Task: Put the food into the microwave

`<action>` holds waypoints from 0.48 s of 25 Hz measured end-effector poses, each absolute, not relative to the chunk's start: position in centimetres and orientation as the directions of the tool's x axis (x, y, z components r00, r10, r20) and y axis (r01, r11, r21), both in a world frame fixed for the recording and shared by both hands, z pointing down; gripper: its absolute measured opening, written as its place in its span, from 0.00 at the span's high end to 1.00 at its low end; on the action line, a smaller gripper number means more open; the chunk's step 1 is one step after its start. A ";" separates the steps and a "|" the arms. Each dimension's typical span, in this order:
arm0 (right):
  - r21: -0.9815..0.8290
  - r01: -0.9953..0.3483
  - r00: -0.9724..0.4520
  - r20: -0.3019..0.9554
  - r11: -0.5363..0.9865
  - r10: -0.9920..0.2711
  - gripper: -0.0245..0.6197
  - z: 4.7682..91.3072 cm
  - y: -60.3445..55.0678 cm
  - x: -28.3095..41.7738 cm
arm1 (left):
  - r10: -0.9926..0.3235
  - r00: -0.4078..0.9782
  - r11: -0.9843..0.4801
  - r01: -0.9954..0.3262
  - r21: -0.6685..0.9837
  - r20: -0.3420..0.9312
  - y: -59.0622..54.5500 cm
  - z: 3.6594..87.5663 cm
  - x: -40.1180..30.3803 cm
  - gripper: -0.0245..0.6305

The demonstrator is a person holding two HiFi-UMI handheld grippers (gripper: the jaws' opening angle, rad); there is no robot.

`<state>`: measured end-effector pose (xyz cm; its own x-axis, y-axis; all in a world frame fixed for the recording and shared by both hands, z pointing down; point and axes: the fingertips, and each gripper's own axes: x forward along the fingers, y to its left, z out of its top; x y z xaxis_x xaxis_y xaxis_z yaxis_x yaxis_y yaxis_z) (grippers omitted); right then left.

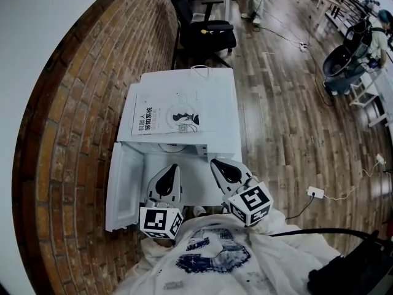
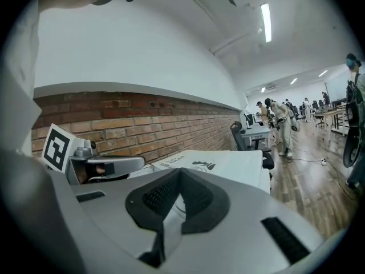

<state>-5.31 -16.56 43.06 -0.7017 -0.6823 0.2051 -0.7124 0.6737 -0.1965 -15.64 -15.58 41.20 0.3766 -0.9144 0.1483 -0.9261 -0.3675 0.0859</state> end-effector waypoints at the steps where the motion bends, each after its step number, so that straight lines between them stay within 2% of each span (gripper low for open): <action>1: -0.196 -0.712 -0.702 0.204 0.674 -0.682 0.94 43.0 -16.7 -5.2 | -0.915 0.375 -0.366 -0.927 0.084 0.149 -15.7 41.2 -15.6 0.95; 12: -0.200 -0.705 -0.710 0.197 0.681 -0.676 0.94 43.0 -17.5 -5.3 | -0.914 0.372 -0.366 -0.928 0.069 0.163 -16.5 41.4 -15.3 0.95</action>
